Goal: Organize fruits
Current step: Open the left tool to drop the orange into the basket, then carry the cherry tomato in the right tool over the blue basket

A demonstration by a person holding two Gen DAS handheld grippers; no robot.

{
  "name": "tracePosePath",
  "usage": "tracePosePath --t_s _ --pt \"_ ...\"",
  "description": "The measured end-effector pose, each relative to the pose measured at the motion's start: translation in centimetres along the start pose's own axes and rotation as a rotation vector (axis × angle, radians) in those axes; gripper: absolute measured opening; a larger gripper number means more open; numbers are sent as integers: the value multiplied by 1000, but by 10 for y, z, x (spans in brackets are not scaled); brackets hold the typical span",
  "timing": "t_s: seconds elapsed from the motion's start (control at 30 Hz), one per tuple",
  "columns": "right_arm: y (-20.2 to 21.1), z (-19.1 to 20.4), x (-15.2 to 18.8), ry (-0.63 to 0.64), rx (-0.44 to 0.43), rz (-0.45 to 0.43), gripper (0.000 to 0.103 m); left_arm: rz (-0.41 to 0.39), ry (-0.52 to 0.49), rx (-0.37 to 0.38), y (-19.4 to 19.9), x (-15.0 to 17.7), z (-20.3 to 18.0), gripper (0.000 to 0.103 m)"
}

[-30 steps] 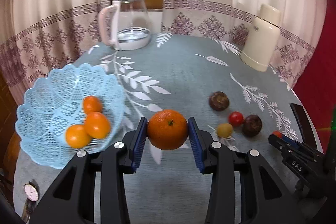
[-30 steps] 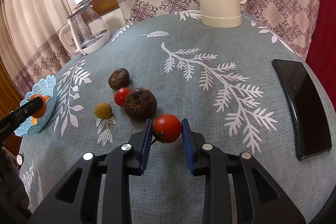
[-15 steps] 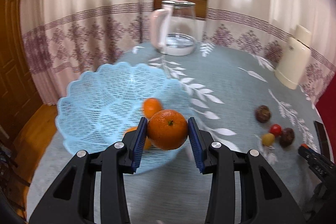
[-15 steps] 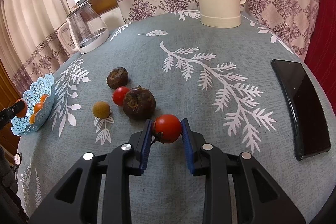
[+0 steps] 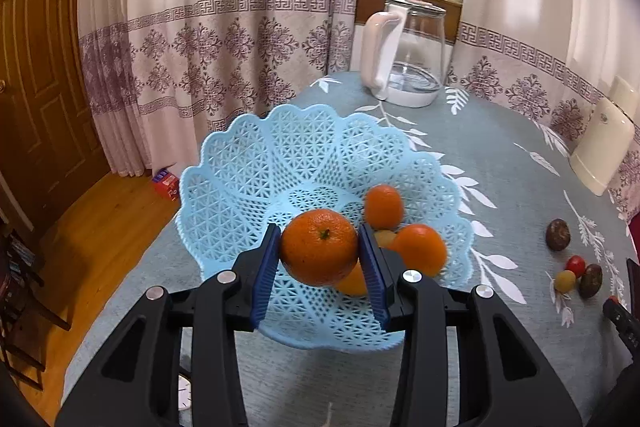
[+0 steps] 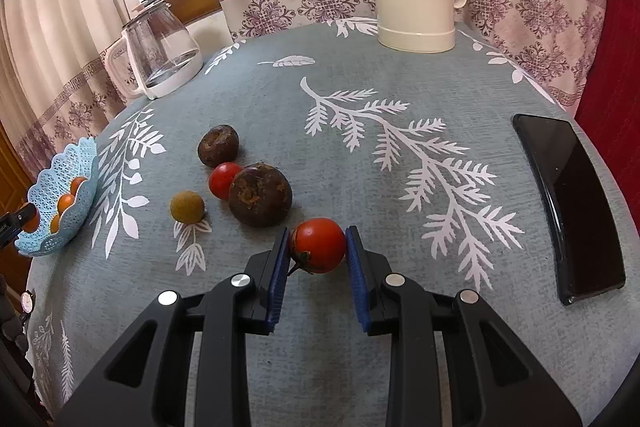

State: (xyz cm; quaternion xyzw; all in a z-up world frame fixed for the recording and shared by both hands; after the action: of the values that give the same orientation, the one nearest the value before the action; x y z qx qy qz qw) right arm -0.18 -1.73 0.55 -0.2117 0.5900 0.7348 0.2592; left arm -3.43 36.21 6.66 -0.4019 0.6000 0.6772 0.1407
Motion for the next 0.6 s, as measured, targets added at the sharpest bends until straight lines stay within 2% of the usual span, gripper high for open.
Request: tracePosePath --t_s 0.23,0.37,0.6 --pt "-1 1 0 4 13 4 28 -5 16 -16 -4 -2 8 43" --pt "0 2 0 7 19 3 28 -26 26 -19 -1 -5 11 51" --pt "4 8 0 24 7 0 28 -46 53 -20 5 -10 23 52"
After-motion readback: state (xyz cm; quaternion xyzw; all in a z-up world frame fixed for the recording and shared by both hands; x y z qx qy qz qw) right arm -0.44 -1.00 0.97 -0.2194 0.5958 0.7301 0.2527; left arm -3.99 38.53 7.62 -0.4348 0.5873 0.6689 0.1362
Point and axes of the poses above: each gripper's, at about its wrist camera, not at the fingertips, and y roughly against the way its jaws point, z to its left, x to its underside, the point moved 1 cm from there along -y, roughly the way its jaws point, and after that the axes turned 7 degrees about z, right-handed, at the moved point
